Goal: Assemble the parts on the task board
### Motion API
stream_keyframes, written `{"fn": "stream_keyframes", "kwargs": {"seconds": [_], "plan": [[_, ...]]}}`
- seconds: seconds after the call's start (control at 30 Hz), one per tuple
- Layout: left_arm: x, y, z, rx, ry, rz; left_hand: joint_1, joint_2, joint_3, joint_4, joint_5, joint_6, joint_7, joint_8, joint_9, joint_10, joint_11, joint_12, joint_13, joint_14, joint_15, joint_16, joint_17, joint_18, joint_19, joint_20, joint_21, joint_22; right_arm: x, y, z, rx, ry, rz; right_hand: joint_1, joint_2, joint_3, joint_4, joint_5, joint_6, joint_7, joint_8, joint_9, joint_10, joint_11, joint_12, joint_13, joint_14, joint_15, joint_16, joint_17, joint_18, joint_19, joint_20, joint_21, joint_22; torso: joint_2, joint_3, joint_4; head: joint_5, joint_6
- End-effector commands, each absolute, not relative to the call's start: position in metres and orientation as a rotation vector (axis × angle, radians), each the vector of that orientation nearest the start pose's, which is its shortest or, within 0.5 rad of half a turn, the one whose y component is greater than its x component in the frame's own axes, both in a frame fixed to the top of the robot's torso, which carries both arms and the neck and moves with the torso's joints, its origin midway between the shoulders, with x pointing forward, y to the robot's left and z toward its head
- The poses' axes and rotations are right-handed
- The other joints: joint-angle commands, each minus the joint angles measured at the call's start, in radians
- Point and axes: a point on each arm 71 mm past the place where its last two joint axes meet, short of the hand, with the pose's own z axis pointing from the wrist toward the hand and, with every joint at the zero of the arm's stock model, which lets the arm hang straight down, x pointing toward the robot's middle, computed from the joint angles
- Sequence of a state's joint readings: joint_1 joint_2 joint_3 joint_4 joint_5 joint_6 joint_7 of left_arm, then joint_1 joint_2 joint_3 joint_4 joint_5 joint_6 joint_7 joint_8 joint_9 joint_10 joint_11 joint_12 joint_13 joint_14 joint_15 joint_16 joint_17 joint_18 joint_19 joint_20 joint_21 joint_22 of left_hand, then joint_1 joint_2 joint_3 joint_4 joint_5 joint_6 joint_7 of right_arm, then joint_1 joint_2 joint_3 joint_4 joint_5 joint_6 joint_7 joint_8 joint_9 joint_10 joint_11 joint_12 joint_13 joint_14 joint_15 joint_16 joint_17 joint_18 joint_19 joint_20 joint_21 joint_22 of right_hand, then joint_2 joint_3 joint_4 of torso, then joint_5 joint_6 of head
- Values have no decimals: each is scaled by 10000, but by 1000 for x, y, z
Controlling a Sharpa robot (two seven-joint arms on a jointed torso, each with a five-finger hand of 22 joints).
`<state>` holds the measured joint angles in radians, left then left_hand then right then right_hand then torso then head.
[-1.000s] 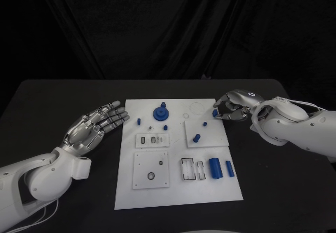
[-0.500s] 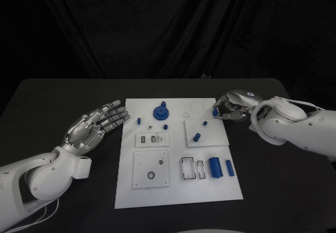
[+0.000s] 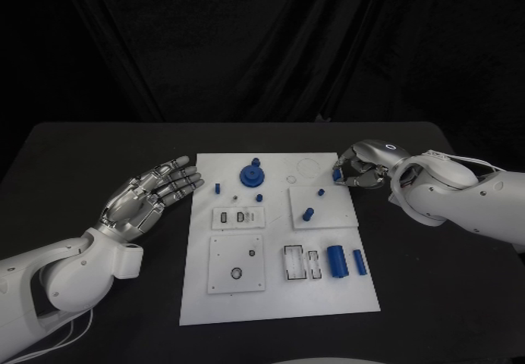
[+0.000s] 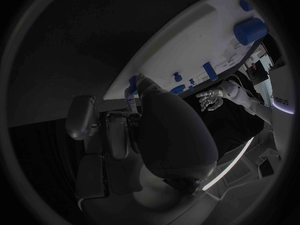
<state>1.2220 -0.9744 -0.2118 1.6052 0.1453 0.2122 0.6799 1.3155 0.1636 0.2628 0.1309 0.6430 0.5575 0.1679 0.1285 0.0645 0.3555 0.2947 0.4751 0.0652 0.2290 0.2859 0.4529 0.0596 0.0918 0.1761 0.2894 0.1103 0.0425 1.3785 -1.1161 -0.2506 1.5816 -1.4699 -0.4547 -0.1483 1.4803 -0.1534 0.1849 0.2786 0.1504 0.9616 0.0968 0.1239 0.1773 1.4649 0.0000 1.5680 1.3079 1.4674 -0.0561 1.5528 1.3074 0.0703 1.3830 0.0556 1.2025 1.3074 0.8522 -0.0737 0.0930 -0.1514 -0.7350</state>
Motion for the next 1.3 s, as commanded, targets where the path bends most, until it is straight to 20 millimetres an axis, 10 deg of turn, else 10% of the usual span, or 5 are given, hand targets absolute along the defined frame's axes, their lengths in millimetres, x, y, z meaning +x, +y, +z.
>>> {"fn": "stream_keyframes", "kwargs": {"seconds": [0.03, 0.6, 0.83, 1.3], "plan": [[439, 234, -197, -11108, 13150, -21582, -88, 7, 46, 2, -33, -50, 408, 32, 6, 83, 19, 39, 6, -28, 10, -2, -2, -184, -50, 28, -38, -9, 467, -327, -163, -520, 15857, 3352, -44, 136, -24, 47, 70, 128, -1, 55, 30, 1059, 52, 28, 2629, 933, 15, -64, 2395, 167, -53, 16, -49, 886, -1, -4, 4, -10, -6], [440, 235, -198, -11149, 13234, -21559, -104, 3, 66, 7, -45, -46, 421, 33, 6, 85, 21, 40, 6, -41, 12, -2, -4, -188, -72, 27, -50, -15, 464, -323, -156, -390, 14976, 3949, 274, 507, 332, -273, 2028, 873, -105, 515, 627, 1059, 42, 28, 2629, 962, -12, -9, 2452, 141, 79, -24, -41, 997, -2, -3, 2, 27, -29], [439, 236, -199, -11174, 13232, -21498, -104, 3, 66, 7, -45, -46, 421, 33, 6, 85, 21, 40, 6, -41, 12, -2, -4, -188, -72, 27, -50, -15, 456, -318, -148, -277, 14610, 4321, 298, 500, 368, -340, 2222, 1066, -122, 640, 774, 1059, 89, 28, 2629, 968, 19, 4, 2465, 128, 116, -4, -6, 1034, 0, 0, -3, 61, 40], [440, 235, -199, -11175, 13258, -21485, -110, 3, 75, 10, -47, -29, 425, 37, 9, 86, 22, 41, 6, -40, 13, 9, -3, -189, -61, 27, -44, -12, 435, -226, -115, -1735, 14202, 6709, 265, 459, 345, -375, 2066, 1159, -133, 708, 896, 1059, 94, 28, 2629, 991, 29, 63, 2522, 124, 151, 11, 19, 1064, -24, -29, -29, 196, 29]]}}
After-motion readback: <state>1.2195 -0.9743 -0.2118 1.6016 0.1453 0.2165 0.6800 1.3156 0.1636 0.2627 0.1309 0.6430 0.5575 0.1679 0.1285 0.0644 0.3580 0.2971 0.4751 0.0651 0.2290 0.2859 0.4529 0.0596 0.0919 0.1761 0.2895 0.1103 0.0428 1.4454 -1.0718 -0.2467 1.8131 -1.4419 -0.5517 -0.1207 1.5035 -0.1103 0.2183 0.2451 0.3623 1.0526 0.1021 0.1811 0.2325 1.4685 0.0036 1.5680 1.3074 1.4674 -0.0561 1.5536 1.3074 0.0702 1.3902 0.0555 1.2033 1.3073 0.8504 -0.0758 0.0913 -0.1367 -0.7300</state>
